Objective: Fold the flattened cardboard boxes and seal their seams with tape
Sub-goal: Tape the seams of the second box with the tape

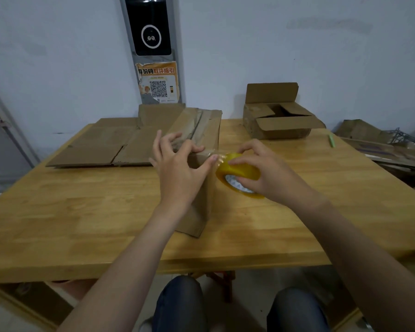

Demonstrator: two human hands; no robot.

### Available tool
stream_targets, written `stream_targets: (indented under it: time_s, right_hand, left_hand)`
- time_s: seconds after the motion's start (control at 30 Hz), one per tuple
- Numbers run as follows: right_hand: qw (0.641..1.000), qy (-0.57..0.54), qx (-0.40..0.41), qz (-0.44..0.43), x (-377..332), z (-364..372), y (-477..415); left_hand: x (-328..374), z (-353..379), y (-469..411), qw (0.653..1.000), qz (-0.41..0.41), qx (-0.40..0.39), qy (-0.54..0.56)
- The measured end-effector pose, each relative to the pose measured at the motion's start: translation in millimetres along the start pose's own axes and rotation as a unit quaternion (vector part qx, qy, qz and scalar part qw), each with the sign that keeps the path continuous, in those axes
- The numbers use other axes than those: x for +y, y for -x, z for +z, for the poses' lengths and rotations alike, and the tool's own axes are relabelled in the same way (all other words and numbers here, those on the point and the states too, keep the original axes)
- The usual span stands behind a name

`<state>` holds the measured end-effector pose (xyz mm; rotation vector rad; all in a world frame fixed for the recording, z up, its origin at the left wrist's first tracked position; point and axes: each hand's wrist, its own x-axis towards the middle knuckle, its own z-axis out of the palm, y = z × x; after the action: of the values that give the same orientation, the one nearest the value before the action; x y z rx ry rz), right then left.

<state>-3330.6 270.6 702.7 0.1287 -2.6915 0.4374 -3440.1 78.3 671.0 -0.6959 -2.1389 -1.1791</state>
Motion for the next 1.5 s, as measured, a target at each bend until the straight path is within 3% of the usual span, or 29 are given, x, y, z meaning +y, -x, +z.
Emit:
stream_targets:
  time_s: [0.17,0.33,0.47,0.6,0.77,1.0,1.27,1.5]
  right_hand:
    - [0.995,0.098,-0.010,-0.029,1,-10,-10]
    - [0.997,0.063,-0.042,-0.031,-2,-6,-7]
    - [0.998,0.037,-0.053,-0.019,-7,0,-2]
    - [0.999,0.015,-0.047,-0.020,-6,-6,2]
    - [1.000,-0.012,-0.022,-0.013,-5,-21,11]
    - [0.988,-0.061,0.141,-0.009,-9,-77,-13]
    - [0.997,-0.052,-0.003,-0.049,-33,-96,-62]
    - [0.992,-0.084,0.007,-0.089,-30,-94,-78]
  left_hand:
    - [10,6,1,0.999,-0.032,-0.008,0.018]
    - [10,8,8,0.992,-0.115,0.026,0.033]
    - [14,0,8,0.993,-0.113,0.035,0.006]
    - [17,-13,-18,0.998,-0.059,-0.026,0.016]
    - [48,-32,-71,0.987,0.080,-0.140,-0.012]
    - [82,-57,-111,0.944,0.180,-0.268,-0.068]
    - [97,-66,-125,0.909,0.242,-0.331,-0.071]
    - [97,-73,-140,0.906,0.248,-0.337,-0.061]
